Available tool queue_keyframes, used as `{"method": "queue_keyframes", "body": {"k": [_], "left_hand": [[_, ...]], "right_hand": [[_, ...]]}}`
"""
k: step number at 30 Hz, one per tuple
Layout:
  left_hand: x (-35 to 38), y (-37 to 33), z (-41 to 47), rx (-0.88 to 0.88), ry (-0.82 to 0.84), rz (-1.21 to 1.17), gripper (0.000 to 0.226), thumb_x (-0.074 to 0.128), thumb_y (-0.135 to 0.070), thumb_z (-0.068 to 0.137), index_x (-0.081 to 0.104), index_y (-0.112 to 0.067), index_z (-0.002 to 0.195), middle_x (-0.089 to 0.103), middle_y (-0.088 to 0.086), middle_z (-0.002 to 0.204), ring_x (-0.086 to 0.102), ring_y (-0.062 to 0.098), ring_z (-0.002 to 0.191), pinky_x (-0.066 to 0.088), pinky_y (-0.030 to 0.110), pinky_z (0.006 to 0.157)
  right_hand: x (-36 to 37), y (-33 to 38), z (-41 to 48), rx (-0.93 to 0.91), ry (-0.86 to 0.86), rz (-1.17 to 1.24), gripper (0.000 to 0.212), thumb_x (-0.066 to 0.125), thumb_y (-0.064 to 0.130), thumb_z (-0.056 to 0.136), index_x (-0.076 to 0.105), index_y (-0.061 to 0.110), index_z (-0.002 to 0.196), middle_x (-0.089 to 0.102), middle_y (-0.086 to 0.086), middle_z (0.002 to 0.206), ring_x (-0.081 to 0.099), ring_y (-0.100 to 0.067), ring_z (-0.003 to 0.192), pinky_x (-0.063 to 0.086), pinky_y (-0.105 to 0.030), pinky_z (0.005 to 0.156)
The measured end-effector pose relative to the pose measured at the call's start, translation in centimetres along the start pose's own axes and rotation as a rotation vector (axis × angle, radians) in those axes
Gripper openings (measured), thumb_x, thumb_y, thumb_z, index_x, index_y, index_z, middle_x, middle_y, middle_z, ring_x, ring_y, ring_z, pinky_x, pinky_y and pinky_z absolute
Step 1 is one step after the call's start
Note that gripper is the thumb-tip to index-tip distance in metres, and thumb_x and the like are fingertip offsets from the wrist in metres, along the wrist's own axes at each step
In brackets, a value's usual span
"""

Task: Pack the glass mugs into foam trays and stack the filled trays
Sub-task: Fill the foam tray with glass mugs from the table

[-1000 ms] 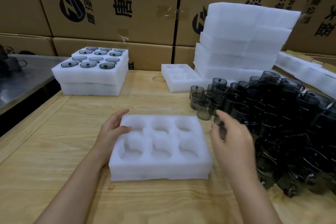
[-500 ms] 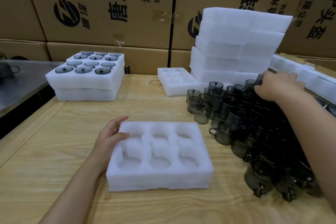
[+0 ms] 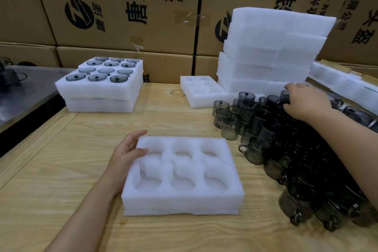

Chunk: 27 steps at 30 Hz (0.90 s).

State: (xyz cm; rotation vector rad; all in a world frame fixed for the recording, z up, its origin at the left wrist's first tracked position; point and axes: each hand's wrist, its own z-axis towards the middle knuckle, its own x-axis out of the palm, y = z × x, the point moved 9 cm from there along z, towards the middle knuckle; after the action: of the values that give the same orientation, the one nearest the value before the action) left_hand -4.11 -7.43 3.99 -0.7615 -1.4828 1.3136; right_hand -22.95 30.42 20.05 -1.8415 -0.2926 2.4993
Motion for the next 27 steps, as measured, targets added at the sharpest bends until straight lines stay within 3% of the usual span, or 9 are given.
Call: {"method": "queue_keyframes", "body": {"k": [4,10,14,18,20,24,27], "left_hand": [[0.0,0.1,0.1,-0.001,0.003,-0.008,0.046,0.051,0.015,0.082,0.063,-0.016,0.114,0.067,0.005,0.091,0.068,0.015,0.073,0.054,0.024,0.058],[0.2,0.0,0.0,0.006,0.009,-0.014,0.047,0.049,0.016,0.082,0.061,-0.013,0.117,0.068,0.002,0.087,0.068,0.014,0.072,0.054,0.024,0.058],[0.2,0.0,0.0,0.001,0.009,-0.024,0.047,0.049,0.016,0.082,0.06,-0.012,0.117,0.067,0.005,0.089,0.068,0.014,0.072,0.055,0.024,0.058],[0.1,0.0,0.0,0.005,0.005,-0.019,0.046,0.049,0.017,0.082,0.06,-0.012,0.116,0.067,0.003,0.087,0.067,0.013,0.072,0.054,0.023,0.058],[0.1,0.0,0.0,0.003,0.006,-0.016,0.046,0.05,0.017,0.082,0.06,-0.013,0.116,0.066,0.004,0.088,0.067,0.015,0.073,0.054,0.023,0.059],[0.1,0.1,0.1,0.002,0.007,-0.021,0.046,0.05,0.016,0.082,0.06,-0.012,0.117,0.067,0.001,0.086,0.067,0.013,0.072,0.054,0.023,0.058],[0.1,0.0,0.0,0.009,0.018,-0.028,0.048,0.061,0.01,0.075,0.06,-0.012,0.118,0.068,0.0,0.086,0.068,0.012,0.073,0.054,0.023,0.058]], "right_hand": [[0.4,-0.1,0.8,-0.006,-0.004,-0.074,0.03,0.052,0.011,0.087,0.056,0.01,0.116,0.058,-0.016,0.109,0.054,-0.033,0.1,0.041,-0.032,0.067],[-0.1,0.0,1.0,0.008,-0.048,-0.174,0.014,0.053,0.006,0.087,0.063,0.011,0.095,0.061,-0.013,0.093,0.055,-0.032,0.089,0.034,-0.031,0.07],[-2.3,0.3,0.5,0.06,-0.165,0.006,0.01,0.054,0.011,0.089,0.065,0.012,0.09,0.056,-0.012,0.078,0.054,-0.034,0.09,0.033,-0.036,0.078],[-5.7,3.0,-1.2,0.01,-0.274,0.377,0.012,0.055,0.015,0.089,0.067,0.015,0.095,0.065,-0.018,0.095,0.054,-0.039,0.099,0.042,-0.041,0.086],[-6.4,5.3,-2.3,-0.049,-0.227,0.544,0.007,0.057,0.017,0.089,0.063,0.021,0.09,0.064,-0.01,0.093,0.056,-0.034,0.099,0.044,-0.04,0.088],[-5.2,10.8,-5.1,-0.18,0.023,0.644,0.024,0.064,0.021,0.087,0.055,0.026,0.065,0.061,0.004,0.072,0.057,-0.014,0.071,0.039,-0.026,0.068],[-3.6,14.2,-7.5,-0.33,0.172,0.602,0.014,0.063,0.02,0.087,0.063,0.026,0.074,0.063,0.008,0.078,0.057,-0.01,0.074,0.04,-0.024,0.064]]}}
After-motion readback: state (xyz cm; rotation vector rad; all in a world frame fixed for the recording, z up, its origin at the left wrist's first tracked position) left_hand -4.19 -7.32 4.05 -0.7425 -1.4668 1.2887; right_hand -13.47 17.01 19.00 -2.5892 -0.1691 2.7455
